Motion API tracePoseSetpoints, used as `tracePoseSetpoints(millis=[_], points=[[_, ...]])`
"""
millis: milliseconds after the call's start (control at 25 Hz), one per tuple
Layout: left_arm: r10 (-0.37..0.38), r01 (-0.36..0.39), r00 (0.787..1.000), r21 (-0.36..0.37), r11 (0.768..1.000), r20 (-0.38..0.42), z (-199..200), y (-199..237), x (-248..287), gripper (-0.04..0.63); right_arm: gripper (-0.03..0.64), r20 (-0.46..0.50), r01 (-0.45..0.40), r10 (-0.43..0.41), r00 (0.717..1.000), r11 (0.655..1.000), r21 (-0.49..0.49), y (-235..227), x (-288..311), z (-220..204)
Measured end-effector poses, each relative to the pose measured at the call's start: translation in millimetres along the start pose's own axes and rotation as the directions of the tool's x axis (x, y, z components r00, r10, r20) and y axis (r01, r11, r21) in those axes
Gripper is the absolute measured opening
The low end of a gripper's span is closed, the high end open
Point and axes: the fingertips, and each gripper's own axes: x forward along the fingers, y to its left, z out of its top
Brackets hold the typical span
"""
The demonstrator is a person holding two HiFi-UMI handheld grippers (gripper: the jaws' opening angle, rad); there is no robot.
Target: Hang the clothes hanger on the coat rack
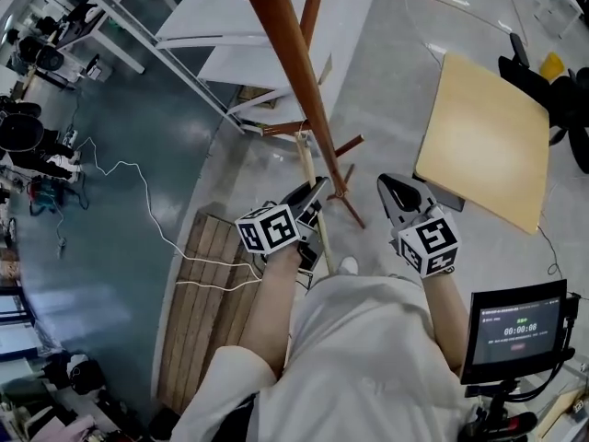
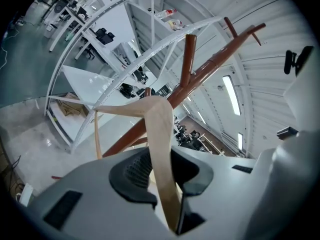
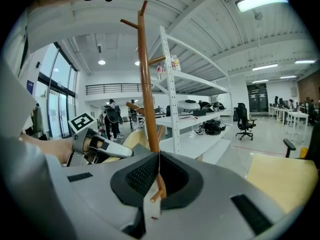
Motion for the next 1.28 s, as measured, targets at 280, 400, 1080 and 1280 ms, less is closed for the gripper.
tracePoseSetpoints(millis=[280, 400, 1080, 1280], points=[[0.011, -0.011, 1.0, -0.014, 1.0, 0.011, 0.0, 9.4, 18.7, 0.091, 0.012, -0.002, 0.04, -0.04, 0.999, 0.999, 0.011, -13.3, -5.8, -9.1], [0.01, -0.01, 1.0, -0.021, 1.0, 0.016, -2.2, 10.9, 28.9, 0.091, 0.012, 0.0, 0.063, -0.063, 0.998, 0.998, 0.017, -20.4, -12.5, -12.7], [-0.051, 0.053, 0.997, -0.017, 0.998, 0.065, 7.1, 0.8, 55.2, 0.094, 0.012, 0.006, 0.157, -0.158, 0.987, 0.986, 0.048, -48.2, -38.5, -23.1], [-0.059, 0.059, 0.998, -0.012, 0.998, 0.039, 1.5, 1.8, 56.0, 0.17, 0.012, 0.006, 0.154, -0.155, 0.988, 0.987, 0.05, -48.0, -36.6, -23.1]])
